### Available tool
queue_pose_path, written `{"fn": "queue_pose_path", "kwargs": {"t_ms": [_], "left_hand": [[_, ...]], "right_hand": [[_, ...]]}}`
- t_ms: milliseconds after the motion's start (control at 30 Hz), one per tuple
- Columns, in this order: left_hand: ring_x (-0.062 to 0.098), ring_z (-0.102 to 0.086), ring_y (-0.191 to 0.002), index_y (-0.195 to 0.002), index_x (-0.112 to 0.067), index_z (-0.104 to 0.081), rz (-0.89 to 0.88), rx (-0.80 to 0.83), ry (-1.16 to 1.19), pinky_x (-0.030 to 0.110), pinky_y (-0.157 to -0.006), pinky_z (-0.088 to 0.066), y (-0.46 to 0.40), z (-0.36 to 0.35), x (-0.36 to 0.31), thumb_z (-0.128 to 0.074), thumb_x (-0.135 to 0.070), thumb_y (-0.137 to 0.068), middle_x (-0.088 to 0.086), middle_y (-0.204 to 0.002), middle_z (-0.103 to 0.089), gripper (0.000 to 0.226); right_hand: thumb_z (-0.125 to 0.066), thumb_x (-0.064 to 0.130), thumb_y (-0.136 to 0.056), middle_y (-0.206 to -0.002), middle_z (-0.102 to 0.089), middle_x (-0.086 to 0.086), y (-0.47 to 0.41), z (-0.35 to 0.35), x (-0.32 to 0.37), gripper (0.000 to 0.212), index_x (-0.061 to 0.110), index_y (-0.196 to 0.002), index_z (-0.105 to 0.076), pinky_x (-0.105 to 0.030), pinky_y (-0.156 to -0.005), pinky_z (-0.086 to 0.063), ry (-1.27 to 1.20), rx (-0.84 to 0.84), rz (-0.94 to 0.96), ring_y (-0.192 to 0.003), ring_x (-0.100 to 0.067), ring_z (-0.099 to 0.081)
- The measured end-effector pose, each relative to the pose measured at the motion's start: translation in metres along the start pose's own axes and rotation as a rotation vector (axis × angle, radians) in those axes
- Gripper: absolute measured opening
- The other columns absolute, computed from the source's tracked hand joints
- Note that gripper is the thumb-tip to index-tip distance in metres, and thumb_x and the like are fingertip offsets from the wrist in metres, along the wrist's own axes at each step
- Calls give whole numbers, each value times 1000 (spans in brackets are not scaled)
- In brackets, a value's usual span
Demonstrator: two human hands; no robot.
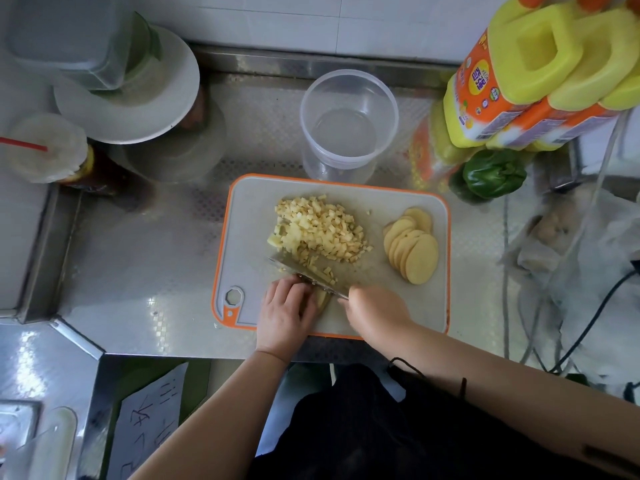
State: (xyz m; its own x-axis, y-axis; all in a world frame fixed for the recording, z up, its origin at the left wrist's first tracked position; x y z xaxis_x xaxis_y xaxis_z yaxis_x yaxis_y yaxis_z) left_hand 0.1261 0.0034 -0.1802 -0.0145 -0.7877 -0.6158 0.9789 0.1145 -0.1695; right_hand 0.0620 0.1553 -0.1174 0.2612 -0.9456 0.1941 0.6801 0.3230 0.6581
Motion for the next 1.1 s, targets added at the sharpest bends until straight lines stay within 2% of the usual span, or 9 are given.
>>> {"fn": "queue_pose_path", "kwargs": {"t_ms": [100,167,333,533,600,667,800,967,1100], "left_hand": [[26,-55,-95,-91,-7,-68,-5,4,-13,35,-86,-48,1,0,1,-55,-28,-94,8,-98,-62,25],[28,-56,-96,-89,-7,-68,-17,-2,-21,38,-86,-49,1,-1,1,-56,-26,-93,9,-97,-63,23],[26,-53,-98,-91,-4,-68,-26,-29,-47,34,-88,-45,4,2,-4,-55,-25,-94,11,-96,-62,25],[26,-52,-96,-92,-2,-68,-36,-51,-47,34,-87,-44,9,3,-3,-55,-23,-94,12,-97,-61,24],[26,-52,-97,-92,-2,-68,-33,-56,-39,33,-88,-44,8,2,-3,-55,-23,-94,12,-98,-62,25],[26,-52,-97,-92,-3,-69,-26,-55,-24,32,-88,-44,7,1,-2,-55,-24,-94,12,-98,-62,25],[25,-54,-96,-93,-4,-69,-4,-52,-6,32,-87,-45,9,0,1,-57,-23,-93,10,-100,-63,23],[24,-54,-97,-93,-4,-69,2,-42,-11,30,-88,-45,8,-1,2,-57,-25,-93,10,-100,-63,24],[24,-53,-98,-91,-4,-69,-13,-47,-22,30,-90,-44,9,0,1,-56,-23,-93,10,-98,-62,24]], "right_hand": [[-41,47,-99,-66,-45,1,-4,7,-8,37,13,-86,-51,-30,-56,-40,-85,16,-27,-67,-21,-52],[-45,48,-96,-68,-49,2,-7,10,-15,38,13,-86,-55,-29,-56,-40,-189,25,-58,-66,-20,-52],[-39,45,-99,-62,-43,1,11,17,-6,40,16,-72,-42,-29,-44,-26,-66,-78,9,-59,-20,-45],[-34,35,-103,-64,-36,2,25,14,6,28,17,-85,-44,-29,-44,-19,44,-98,103,-64,-23,-45],[-36,32,-103,-63,-34,3,23,12,5,25,17,-85,-44,-29,-44,-18,57,-85,85,-57,-20,-40],[-41,25,-102,-63,-31,4,18,7,4,19,14,-93,-54,-27,-44,-16,75,-64,49,-53,-16,-33],[-47,15,-99,-65,-29,3,6,-3,7,16,9,-110,-57,-26,-45,-16,81,15,0,-72,-23,-42],[-36,31,-104,-63,-32,2,6,-10,3,32,8,-106,-57,-26,-44,-21,49,5,-2,-63,-21,-43],[-41,44,-99,-66,-44,1,0,0,-5,36,13,-87,-51,-29,-51,-34,-102,45,-34,-67,-21,-50]]}}
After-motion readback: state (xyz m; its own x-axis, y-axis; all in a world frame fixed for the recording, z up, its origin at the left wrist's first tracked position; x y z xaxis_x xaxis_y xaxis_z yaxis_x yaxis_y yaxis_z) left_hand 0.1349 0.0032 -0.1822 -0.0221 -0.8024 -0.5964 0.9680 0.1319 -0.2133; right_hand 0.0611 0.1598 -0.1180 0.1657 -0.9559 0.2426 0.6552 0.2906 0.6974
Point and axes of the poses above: each hand's wrist, its own y-axis away from the middle knuckle, its own z-axis out of the back of the hand, x = y × z, the point moved 3 cm from there along -y, towards the middle knuckle
